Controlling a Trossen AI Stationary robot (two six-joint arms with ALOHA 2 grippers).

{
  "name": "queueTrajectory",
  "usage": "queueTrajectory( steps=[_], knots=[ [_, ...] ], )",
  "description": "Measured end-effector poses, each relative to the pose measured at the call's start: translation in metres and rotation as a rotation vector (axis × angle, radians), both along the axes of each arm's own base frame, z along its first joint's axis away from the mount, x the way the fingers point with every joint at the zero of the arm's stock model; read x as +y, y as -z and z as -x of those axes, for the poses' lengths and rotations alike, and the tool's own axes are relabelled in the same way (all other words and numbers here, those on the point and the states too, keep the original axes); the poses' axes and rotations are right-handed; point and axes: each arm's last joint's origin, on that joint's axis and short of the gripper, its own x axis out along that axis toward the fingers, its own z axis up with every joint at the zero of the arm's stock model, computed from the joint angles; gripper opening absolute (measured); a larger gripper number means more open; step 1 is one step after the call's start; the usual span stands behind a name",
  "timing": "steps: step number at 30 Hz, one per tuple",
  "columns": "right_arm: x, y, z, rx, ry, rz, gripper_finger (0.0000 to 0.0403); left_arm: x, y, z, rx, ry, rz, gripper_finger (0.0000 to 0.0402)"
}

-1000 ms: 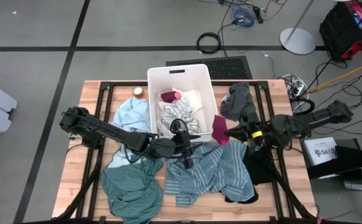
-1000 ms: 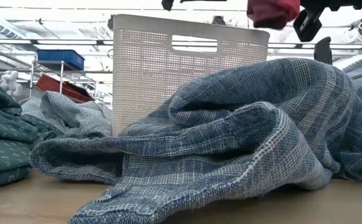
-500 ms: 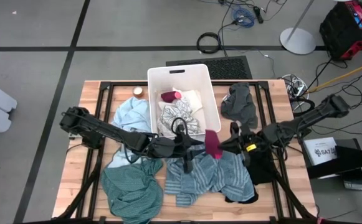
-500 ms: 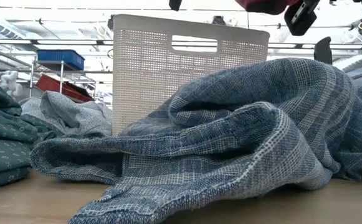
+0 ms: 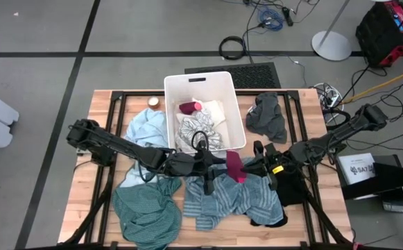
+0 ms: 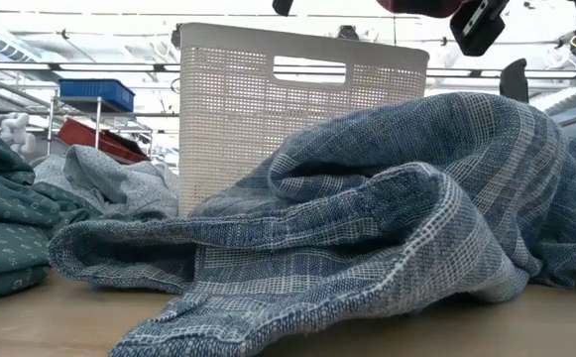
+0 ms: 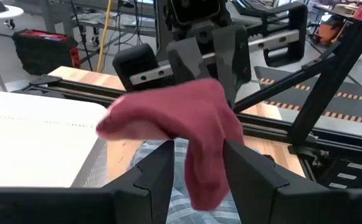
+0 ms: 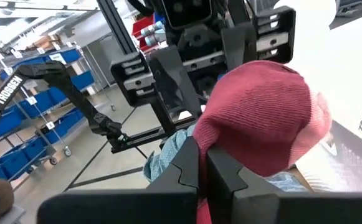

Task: Sort clothes
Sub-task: Put the red sock into the white laundry bin

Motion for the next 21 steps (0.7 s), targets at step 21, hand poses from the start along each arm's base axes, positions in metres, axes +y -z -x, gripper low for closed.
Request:
queueTrajectory(
  steps=[21],
  knots=[
    [0.0038,0.0033,-0.0073,-0.013,-0.019,-0.006,0.0007,0.0014,0.001,-0.0007,0.019,0.076,-0.099,0.0012]
  ],
)
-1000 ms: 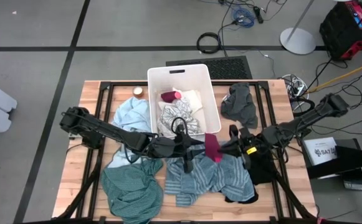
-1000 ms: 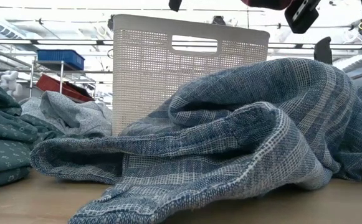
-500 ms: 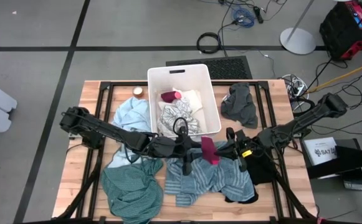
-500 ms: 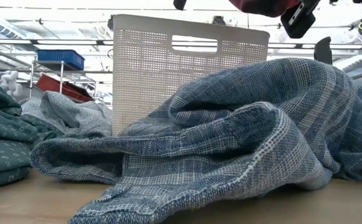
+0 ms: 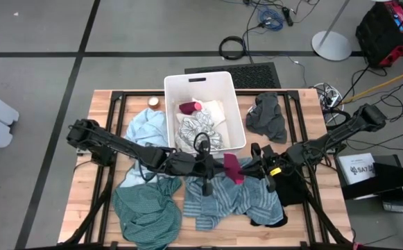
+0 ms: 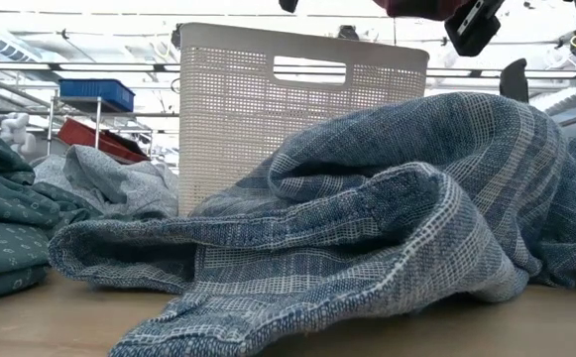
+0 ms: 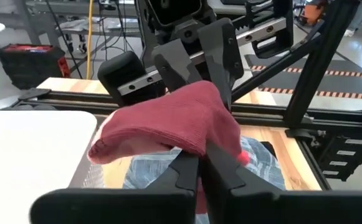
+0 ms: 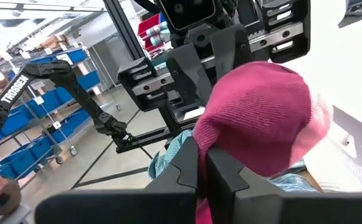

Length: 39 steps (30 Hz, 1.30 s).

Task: Sort clothes
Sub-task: Put the red sock into the white laundry bin

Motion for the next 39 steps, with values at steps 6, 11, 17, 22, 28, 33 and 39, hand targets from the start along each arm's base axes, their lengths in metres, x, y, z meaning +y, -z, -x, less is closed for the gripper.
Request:
queueTrajectory(
  steps=[6,11,17,22,28,33,39],
  knots=[
    [-0.002,0.004,0.0,0.041,0.018,0.019,0.0043,0.0,0.0,0.0,0.0,-0.002,0.0,0.0006],
    [-0.004,0.008,-0.001,0.069,0.062,0.058,0.0088,0.0,0.0,0.0,0.001,-0.003,-0.001,0.0005],
    [-0.007,0.004,0.006,0.066,0.06,0.093,0.0147,0.0,0.0,0.0,0.001,-0.001,-0.003,0.0005],
    [-0.013,-0.003,0.019,0.068,0.06,0.095,0.0178,0.0,-0.003,0.001,-0.003,0.004,-0.03,0.0004],
    [-0.02,-0.011,0.034,0.051,0.059,0.087,0.0187,0.007,-0.048,0.009,-0.132,-0.014,-0.097,0.0004],
    [-0.02,-0.012,0.036,0.05,0.058,0.081,0.0183,0.025,-0.094,0.026,-0.242,-0.109,-0.192,0.0004],
    [-0.02,-0.008,0.037,0.081,0.052,0.117,0.0183,0.07,-0.133,0.04,-0.315,-0.276,-0.245,0.0003]
  ],
)
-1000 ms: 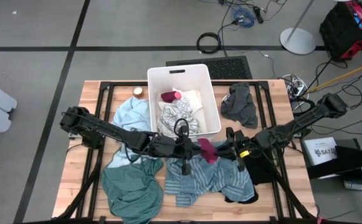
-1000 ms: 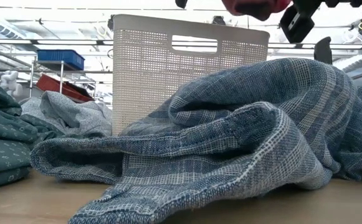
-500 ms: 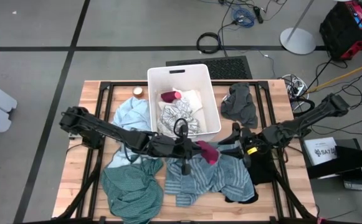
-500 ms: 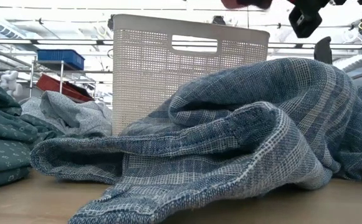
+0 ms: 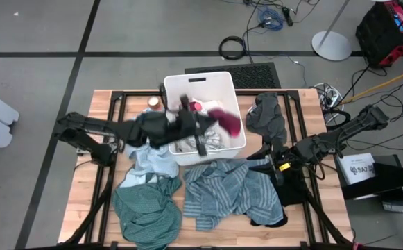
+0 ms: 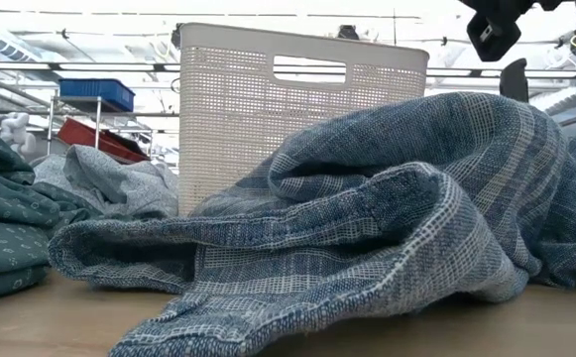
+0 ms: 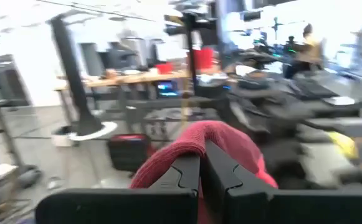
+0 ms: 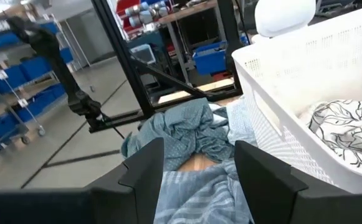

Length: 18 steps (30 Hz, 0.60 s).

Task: Sort clothes
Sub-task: Put the red sock into the white laundry bin

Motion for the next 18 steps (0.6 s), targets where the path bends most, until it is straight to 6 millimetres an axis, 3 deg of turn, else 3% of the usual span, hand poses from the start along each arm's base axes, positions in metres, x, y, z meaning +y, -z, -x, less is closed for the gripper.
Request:
queueTrajectory(
  steps=[5,12,18],
  knots=[
    [-0.002,-0.001,0.0,-0.017,0.003,0.071,0.0183,0.051,-0.005,0.003,0.055,-0.148,0.006,0.0003],
    [-0.005,-0.003,0.003,-0.032,0.016,0.093,0.0183,0.118,0.031,-0.006,0.222,-0.263,0.155,0.0003],
    [-0.005,-0.003,0.003,-0.027,0.015,0.095,0.0183,0.158,0.058,-0.016,0.279,-0.265,0.248,0.001]
  ],
)
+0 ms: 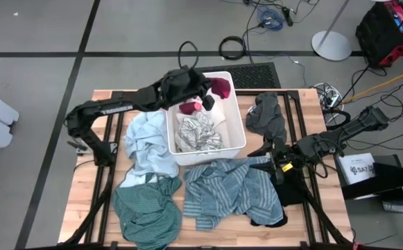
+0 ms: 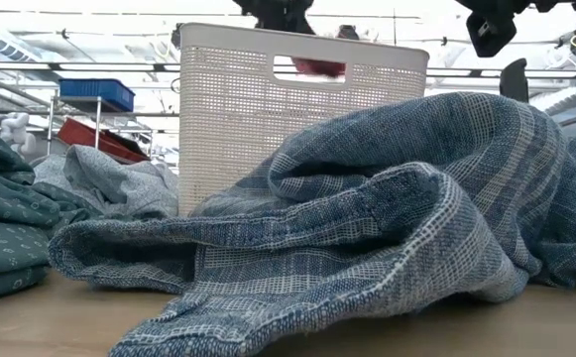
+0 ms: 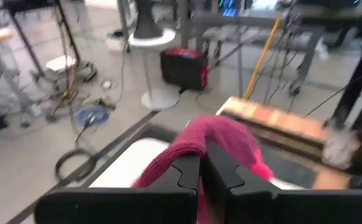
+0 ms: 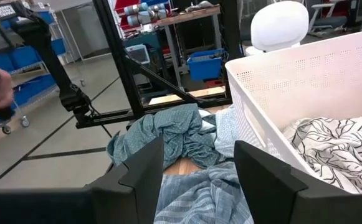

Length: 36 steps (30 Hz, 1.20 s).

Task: Sort clothes
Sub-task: Put the red sock into the white laundry bin, then put the light blue shirt into the white laundry bin

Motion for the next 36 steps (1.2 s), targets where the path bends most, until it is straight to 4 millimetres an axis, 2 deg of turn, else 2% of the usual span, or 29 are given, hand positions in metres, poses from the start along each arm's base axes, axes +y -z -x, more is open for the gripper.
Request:
queueTrajectory(
  steps=[4,8,15,22,26,30,36],
  knots=[
    [0.0,0.0,0.0,0.001,-0.004,-0.009,0.0183,0.012,0.014,-0.003,0.063,-0.028,0.022,0.0024],
    [0.0,0.001,0.0,0.016,-0.003,-0.004,0.0183,0.013,0.022,-0.008,0.093,-0.019,0.029,0.0043],
    [0.0,0.004,0.0,0.041,-0.003,0.009,0.0183,0.012,0.034,-0.003,0.189,0.008,0.129,0.0112],
    [0.0,0.004,0.0,0.041,-0.003,0.006,0.0183,0.011,0.04,-0.001,0.189,0.058,0.269,0.0173],
    [0.0,0.004,0.0,0.04,-0.003,0.006,0.0183,0.016,0.042,0.003,0.163,0.142,0.423,0.0182],
    [0.0,0.004,0.0,0.04,-0.003,0.005,0.0183,0.017,0.043,0.004,0.163,0.167,0.442,0.0182],
    [0.0,0.004,0.0,0.04,-0.003,0.006,0.0183,-0.001,0.035,0.004,0.157,0.276,0.47,0.0182]
  ],
)
